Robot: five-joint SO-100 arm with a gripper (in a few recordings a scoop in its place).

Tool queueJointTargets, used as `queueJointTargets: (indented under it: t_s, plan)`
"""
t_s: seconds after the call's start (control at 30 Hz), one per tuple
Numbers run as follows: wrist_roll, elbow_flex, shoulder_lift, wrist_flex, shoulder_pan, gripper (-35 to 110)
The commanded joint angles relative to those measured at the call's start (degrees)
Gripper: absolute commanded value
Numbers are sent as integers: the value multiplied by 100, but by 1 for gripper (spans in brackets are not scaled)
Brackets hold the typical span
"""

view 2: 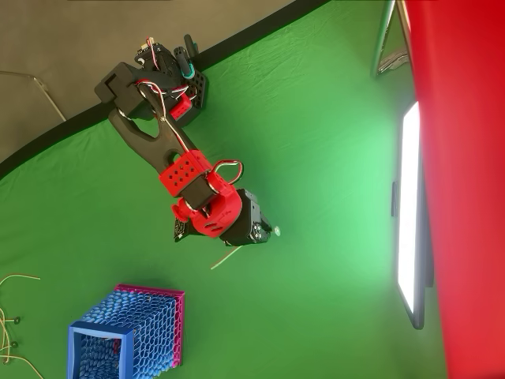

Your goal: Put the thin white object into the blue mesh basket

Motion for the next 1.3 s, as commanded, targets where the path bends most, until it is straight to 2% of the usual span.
queueJointTargets:
  t_s: [0.0,0.57,0.93,1.27]
  plan:
    - [-149,-554,360,35,211,3]
    - [-53,-2654,272,-642,1934,1]
    - [782,-2892,-510,-2505,2769,1]
    - [1424,-2936,-1169,-3278,3067,3]
